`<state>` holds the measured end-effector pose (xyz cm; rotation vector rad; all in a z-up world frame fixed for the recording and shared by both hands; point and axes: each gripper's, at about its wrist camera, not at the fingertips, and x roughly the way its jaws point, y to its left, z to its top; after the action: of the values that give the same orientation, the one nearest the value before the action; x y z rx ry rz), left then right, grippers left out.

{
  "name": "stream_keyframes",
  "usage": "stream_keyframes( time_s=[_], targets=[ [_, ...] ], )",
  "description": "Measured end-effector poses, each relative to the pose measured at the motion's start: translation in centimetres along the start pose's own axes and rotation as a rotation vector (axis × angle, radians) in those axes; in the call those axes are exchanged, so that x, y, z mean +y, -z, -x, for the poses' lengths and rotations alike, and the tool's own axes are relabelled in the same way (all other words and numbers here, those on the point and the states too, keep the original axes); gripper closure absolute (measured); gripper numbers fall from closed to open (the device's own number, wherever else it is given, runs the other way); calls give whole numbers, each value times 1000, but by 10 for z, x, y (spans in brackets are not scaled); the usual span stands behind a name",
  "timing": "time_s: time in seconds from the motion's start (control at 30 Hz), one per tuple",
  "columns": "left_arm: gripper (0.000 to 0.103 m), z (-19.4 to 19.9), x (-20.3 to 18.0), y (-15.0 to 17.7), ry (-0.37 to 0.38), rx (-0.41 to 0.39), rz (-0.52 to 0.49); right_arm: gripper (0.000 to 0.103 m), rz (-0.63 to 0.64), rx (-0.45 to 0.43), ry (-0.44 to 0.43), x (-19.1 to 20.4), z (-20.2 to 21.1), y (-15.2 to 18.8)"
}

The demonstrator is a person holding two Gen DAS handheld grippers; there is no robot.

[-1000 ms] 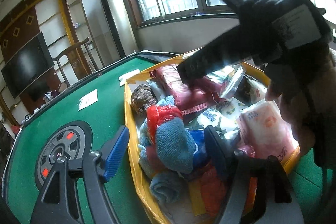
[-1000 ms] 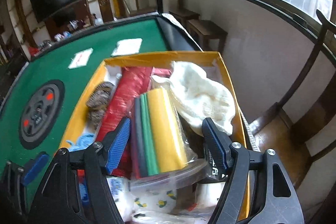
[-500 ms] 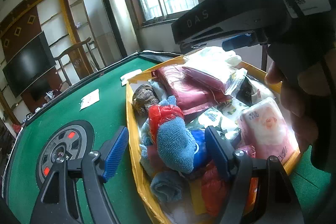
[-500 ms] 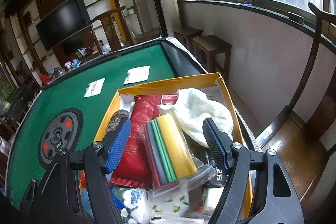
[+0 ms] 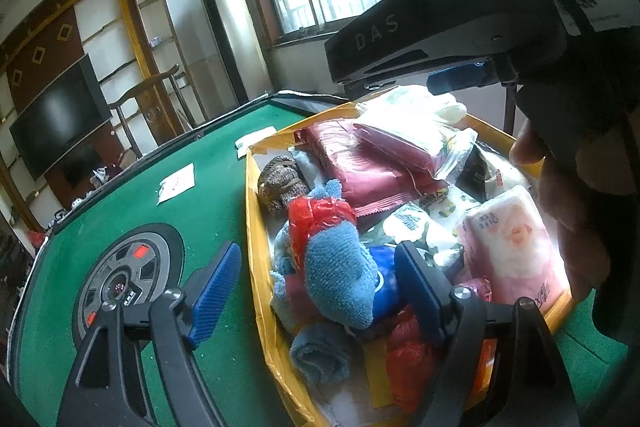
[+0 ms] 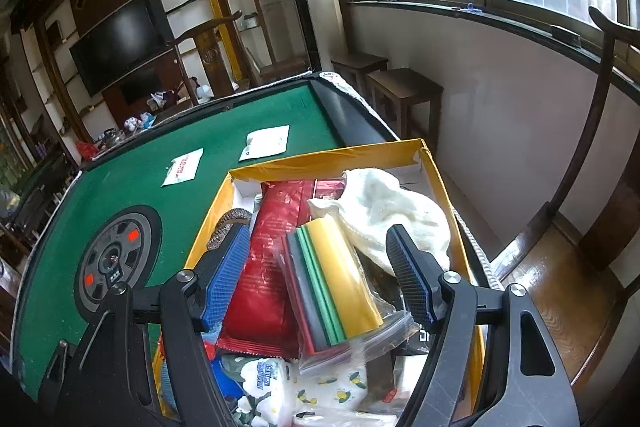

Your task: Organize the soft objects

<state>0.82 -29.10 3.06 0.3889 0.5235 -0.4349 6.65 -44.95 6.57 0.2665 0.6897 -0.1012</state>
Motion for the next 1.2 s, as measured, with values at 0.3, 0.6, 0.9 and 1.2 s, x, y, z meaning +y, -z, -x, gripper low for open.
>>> stream_keyframes(
  time_s=[0.3, 0.6, 0.9, 1.2],
  targets=[
    [23, 1, -2, -1, -28, 4, -10, 32, 7, -2, -5, 2, 1, 0],
    [23, 5, -5, -3, -53, 9, -19, 32, -8, -13, -11, 1, 4, -1],
    [23, 19, 0, -7, -61, -37, -5, 32, -24, -26, -24, -3, 7, -1],
    [23, 21, 4, -6, -72, -36, 1, 32, -33, -43, -12, -4, 9, 0]
  ],
)
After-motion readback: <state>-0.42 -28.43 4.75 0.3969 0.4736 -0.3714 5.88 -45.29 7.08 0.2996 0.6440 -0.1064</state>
